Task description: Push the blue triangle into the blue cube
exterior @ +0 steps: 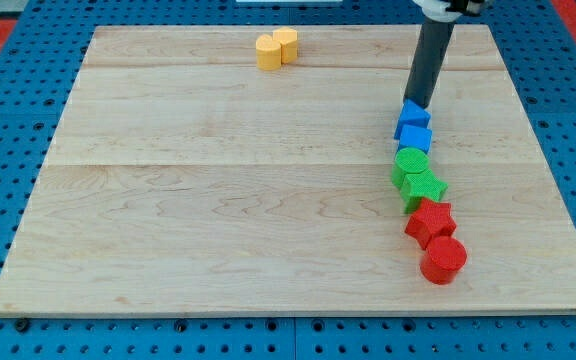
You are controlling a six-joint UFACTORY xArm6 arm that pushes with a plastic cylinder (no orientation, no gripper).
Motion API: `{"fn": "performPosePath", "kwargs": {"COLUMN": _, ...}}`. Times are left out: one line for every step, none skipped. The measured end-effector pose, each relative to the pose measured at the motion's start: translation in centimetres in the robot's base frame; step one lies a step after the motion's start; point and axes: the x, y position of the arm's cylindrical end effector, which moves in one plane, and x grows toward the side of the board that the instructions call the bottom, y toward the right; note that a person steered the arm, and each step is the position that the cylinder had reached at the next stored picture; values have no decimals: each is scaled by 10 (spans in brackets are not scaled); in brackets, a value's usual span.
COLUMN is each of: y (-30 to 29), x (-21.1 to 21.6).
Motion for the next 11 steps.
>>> {"fn": "performPosePath", "kwargs": {"y": -9, "x": 4}}
{"fn": "performPosePath", "kwargs": {"y": -8, "x": -14}}
{"fn": "performPosePath", "kwargs": {"y": -43, "x": -28}}
{"fn": "performPosePath", "kwargs": {"y": -77, "x": 30}}
{"fn": "performPosePath", "kwargs": {"y": -75, "x": 49}}
{"fn": "performPosePath", "kwargs": {"y": -74, "x": 48}}
{"fn": "performPosePath", "kwargs": {"y": -41, "x": 47}}
{"fn": "performPosePath", "kwargs": {"y": -39, "x": 40}}
{"fn": "performPosePath", "kwargs": {"y": -40, "x": 30}}
{"fn": "performPosePath", "kwargs": {"y": -61, "x": 12}}
{"fn": "performPosePath", "kwargs": {"y": -61, "x": -20}}
